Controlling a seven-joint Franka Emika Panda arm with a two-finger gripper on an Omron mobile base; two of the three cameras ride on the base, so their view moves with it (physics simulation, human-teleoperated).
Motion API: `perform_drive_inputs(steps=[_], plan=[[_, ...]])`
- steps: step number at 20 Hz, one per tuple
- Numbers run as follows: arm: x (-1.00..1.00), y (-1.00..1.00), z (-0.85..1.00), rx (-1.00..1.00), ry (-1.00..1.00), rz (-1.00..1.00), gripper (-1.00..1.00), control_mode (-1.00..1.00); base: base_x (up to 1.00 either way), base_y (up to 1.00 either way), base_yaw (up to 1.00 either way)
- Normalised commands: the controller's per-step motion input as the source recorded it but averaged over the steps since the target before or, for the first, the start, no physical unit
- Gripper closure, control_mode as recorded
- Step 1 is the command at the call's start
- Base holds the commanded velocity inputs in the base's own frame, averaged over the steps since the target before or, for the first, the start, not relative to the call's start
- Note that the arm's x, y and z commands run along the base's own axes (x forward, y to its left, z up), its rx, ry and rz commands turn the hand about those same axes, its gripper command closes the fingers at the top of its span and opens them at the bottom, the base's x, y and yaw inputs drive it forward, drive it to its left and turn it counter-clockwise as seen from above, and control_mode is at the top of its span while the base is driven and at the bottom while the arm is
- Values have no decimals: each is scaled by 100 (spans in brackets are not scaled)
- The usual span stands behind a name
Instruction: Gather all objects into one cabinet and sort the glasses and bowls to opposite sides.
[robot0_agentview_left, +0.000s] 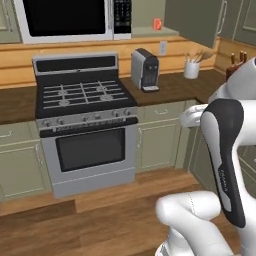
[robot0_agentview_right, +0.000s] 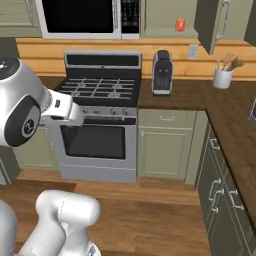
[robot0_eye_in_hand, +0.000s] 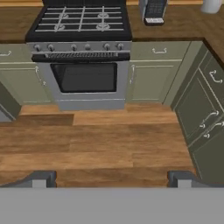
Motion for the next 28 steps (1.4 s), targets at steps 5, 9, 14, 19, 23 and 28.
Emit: perform_drive_inputs(steps=[5,9,14,19,23,28], plan=[[0,0,0,0,0,0,-100,100,74,-36,0],[0,0,0,0,0,0,-100,100,79,-43,0],[0,0,0,0,0,0,-100,100,79,-40,0],[0,0,0,0,0,0,-100,100,74,-34,1],[0,0,0,0,0,0,-100,100,76,-20,4],[0,0,0,0,0,0,-100,100,70,-24,6]])
